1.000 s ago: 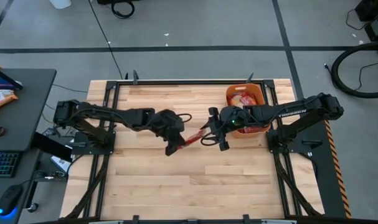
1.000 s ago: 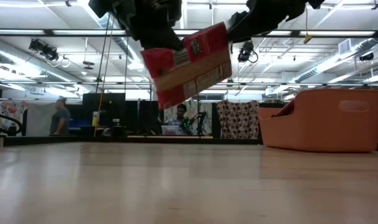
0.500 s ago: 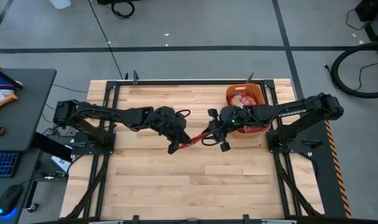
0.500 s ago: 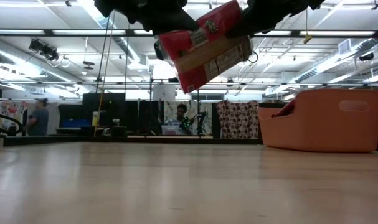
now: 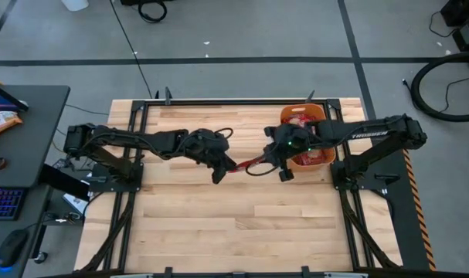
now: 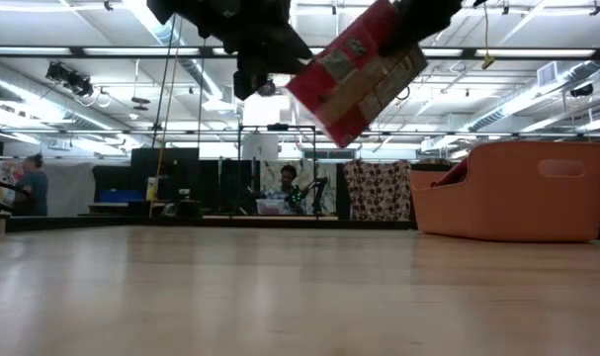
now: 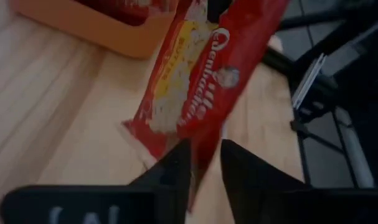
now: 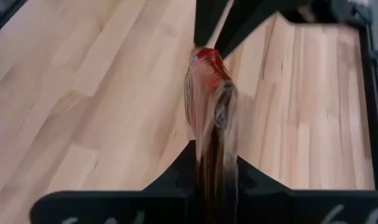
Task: Sort popcorn bags into baskets
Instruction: Put the red popcorn bag into the orange bin
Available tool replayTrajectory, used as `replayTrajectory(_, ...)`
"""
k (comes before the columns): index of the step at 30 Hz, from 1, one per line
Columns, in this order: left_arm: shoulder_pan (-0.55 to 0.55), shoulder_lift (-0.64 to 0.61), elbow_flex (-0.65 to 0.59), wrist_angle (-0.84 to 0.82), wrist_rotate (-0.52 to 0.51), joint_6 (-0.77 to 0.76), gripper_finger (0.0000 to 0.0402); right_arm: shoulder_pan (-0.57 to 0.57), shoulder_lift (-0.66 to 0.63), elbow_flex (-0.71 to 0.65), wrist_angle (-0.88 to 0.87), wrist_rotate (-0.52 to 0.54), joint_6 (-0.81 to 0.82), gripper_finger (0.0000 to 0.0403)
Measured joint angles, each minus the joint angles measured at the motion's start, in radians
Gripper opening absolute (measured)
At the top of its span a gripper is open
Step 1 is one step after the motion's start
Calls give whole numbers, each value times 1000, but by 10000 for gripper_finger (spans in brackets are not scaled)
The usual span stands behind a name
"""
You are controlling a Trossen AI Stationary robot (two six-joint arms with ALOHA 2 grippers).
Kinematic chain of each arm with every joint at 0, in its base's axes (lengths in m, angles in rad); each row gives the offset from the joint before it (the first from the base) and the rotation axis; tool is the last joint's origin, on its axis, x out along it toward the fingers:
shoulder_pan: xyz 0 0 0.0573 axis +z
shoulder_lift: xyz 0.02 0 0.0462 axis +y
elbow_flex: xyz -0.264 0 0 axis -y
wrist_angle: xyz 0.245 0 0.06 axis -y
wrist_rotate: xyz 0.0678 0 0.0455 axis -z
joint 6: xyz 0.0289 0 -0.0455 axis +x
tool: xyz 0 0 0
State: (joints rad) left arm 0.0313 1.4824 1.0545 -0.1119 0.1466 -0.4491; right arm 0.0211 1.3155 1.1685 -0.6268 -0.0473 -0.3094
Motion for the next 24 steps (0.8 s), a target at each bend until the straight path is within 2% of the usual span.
replayTrajectory(4, 13, -36, 0, -6, -1, -12, 138, -10, 0, 95, -214, 40, 9, 25)
replayTrajectory(8, 19, -76, 0, -56, -19, -12, 176, -20, -1, 201, -465, 237, 68, 31)
replayTrajectory(12, 17, -100, 0, -59, -39, -5, 186, -52, -1, 259, -683, 433, 127, 33)
replayTrajectory(16, 18, -106, 0, -57, -40, -3, 187, -104, 3, 258, -848, 474, 132, 34)
replayTrajectory(24, 18, -102, -1, -60, -42, -1, 188, -218, 6, 135, -876, 629, 155, 35)
